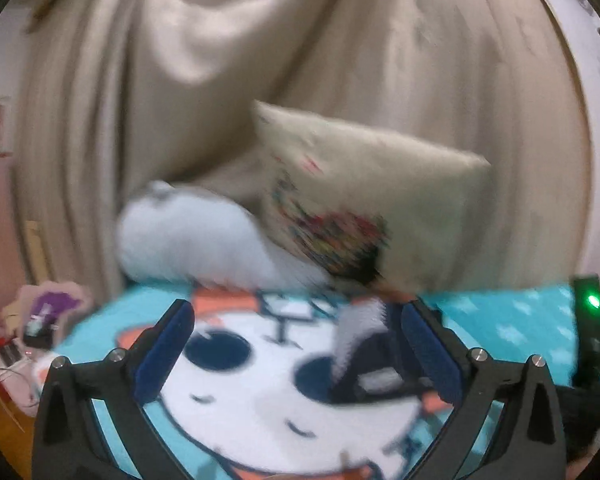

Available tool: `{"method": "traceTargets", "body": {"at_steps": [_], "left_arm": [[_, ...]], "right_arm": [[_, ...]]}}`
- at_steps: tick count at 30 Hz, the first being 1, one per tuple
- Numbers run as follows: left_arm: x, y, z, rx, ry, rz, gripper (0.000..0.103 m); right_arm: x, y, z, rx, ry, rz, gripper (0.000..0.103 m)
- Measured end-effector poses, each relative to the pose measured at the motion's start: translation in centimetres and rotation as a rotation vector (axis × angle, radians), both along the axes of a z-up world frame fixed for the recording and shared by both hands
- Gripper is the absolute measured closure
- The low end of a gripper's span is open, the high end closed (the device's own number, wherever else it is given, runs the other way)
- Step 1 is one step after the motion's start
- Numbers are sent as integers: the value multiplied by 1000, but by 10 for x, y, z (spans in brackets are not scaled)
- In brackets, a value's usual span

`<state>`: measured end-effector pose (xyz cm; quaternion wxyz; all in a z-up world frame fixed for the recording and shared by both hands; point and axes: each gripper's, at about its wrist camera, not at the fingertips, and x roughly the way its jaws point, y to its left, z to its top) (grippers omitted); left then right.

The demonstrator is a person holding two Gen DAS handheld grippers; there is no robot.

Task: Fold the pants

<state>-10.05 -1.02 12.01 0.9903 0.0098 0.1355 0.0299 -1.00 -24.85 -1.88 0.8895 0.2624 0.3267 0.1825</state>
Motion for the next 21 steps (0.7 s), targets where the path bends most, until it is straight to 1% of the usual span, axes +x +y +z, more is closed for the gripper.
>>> {"method": "traceTargets", "body": {"at_steps": [1, 2, 4, 6, 8, 12, 16, 21], "left_arm": [[6, -1, -4, -7, 54, -15, 0], [9, -1, -7, -17, 83, -22, 0], [20, 3, -17, -71, 173, -33, 0], [29, 7, -26, -109, 237, -38, 0], [35, 9, -36, -118, 290, -19, 0], [41, 10, -48, -106, 334, 5, 0], [46, 10, -56, -96, 361, 0, 0], [52, 14, -62, -107, 391, -5, 0]], "right_arm": [[0, 1, -1, -3, 5, 1, 26], [0, 3, -2, -9, 10, 1, 26], [0, 6, -5, -34, 19, -6, 26], [0, 9, -7, -63, 26, -12, 26], [1, 13, -9, -97, 31, -17, 26], [2, 21, -11, -146, 30, -17, 26], [4, 24, -13, -169, 38, -23, 26], [7, 27, -16, -191, 51, -29, 26]]}}
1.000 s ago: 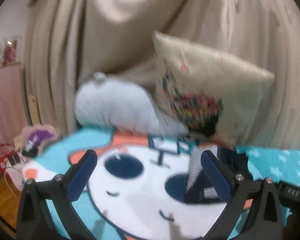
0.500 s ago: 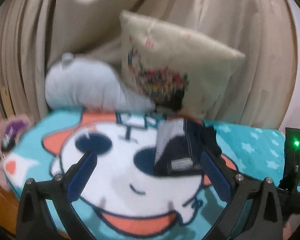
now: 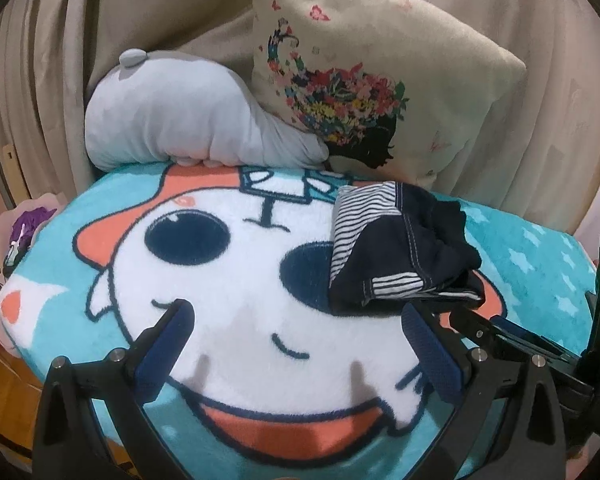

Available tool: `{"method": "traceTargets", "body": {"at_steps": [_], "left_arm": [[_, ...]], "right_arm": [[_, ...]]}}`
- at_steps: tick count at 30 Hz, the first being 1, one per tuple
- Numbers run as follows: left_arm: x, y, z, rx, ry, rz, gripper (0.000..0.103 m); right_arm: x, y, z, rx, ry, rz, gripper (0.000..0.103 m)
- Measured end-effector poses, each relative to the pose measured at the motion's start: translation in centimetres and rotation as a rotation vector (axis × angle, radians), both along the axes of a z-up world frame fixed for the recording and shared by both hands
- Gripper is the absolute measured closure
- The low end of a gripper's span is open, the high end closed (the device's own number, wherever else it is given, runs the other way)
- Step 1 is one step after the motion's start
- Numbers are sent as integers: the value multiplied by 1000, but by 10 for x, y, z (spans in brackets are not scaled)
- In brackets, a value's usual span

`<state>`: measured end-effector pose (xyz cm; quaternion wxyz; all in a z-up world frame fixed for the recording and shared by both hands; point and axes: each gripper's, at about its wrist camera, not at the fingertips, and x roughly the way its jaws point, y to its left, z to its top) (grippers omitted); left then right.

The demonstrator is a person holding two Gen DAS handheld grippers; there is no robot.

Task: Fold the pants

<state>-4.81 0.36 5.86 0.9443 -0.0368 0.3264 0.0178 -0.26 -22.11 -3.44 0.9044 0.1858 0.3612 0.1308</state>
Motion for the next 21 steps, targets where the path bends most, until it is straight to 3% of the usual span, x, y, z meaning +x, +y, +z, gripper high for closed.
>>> {"method": "traceTargets", "body": {"at_steps": [21], "left_arm": [[10, 5, -20, -52, 101, -11, 0]], "right_arm": [[1, 5, -3, -64, -7, 0, 25]]}}
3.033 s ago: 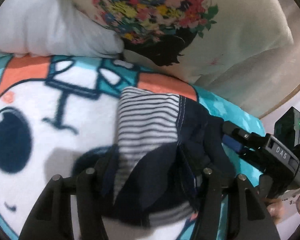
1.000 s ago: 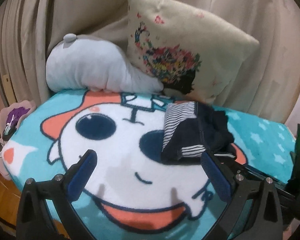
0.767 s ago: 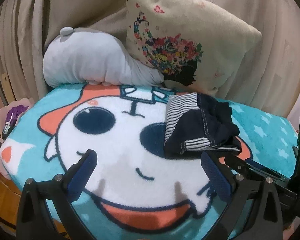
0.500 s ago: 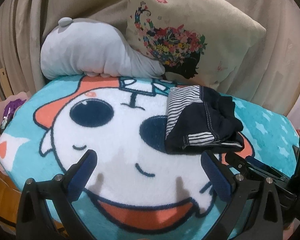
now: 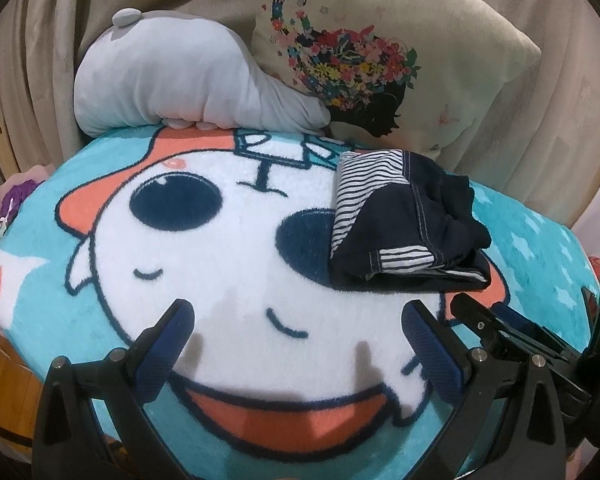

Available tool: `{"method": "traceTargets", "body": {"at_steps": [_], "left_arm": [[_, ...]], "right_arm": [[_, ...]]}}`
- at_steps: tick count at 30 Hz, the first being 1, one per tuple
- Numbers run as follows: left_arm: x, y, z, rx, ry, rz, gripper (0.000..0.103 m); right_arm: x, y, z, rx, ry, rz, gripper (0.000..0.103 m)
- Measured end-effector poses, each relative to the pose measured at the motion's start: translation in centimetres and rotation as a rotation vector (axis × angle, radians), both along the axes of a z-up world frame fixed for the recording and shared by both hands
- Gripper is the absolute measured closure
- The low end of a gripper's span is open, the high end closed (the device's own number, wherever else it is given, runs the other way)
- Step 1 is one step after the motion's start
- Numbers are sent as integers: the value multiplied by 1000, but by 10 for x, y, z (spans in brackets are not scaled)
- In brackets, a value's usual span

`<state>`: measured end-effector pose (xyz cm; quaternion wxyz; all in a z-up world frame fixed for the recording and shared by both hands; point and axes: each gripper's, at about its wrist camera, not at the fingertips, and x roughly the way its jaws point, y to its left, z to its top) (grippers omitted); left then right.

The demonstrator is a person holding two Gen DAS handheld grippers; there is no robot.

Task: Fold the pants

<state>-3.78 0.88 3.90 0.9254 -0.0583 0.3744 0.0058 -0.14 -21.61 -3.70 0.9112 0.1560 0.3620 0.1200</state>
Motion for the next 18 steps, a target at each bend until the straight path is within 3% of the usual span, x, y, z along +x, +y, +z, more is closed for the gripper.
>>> {"method": "traceTargets", "body": {"at_steps": [7, 18], "left_arm": [[1, 2, -2, -3, 8, 2, 0], [-8, -4, 4, 73, -57, 15, 0]], "right_arm": [[-1, 1, 0, -14, -5, 0, 24], [-1, 6, 1, -27, -18, 4, 22]]}}
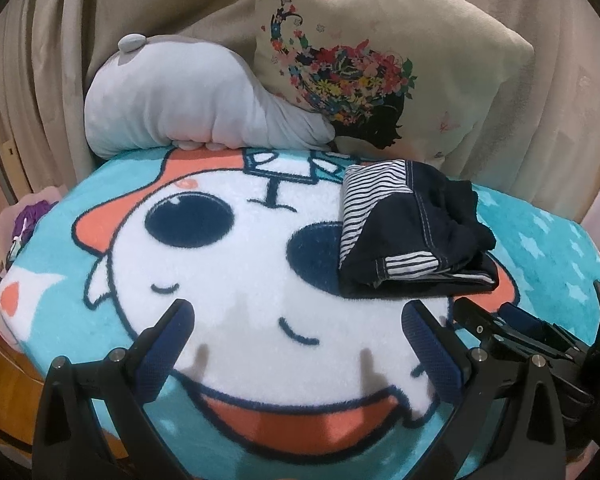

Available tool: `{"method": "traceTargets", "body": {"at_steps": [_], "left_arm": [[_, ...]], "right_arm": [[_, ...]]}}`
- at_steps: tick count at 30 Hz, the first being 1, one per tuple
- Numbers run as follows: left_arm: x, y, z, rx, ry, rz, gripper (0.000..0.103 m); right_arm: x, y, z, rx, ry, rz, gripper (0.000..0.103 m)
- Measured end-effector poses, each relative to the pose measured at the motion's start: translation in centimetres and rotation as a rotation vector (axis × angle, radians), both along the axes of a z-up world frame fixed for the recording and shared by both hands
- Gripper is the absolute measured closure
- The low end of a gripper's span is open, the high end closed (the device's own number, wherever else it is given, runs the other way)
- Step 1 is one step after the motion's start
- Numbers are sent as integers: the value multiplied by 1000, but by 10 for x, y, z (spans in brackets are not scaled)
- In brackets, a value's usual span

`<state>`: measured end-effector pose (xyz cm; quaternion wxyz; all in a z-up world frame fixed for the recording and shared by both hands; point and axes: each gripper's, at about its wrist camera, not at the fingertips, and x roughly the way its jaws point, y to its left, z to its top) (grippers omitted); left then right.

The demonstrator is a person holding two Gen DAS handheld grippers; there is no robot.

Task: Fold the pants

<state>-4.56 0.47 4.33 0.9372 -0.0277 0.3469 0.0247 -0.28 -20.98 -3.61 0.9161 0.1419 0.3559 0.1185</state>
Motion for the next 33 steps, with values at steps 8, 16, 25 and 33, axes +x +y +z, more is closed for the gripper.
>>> {"method": "traceTargets", "body": {"at_steps": [8, 16, 25, 33], "left_arm": [[0, 0, -3, 5, 14, -3, 0], [3, 0, -9, -10, 34, -16, 0], [8, -1, -16, -38, 54, -31, 0], [11, 6, -15, -105, 39, -39, 0]], "right_arm": [[-2, 2, 0, -2, -9, 0, 22], [-2, 4, 0, -9, -17, 1, 20], [1, 13, 0, -23, -28, 13, 18], [7, 18, 0, -39, -19, 26, 18]]}}
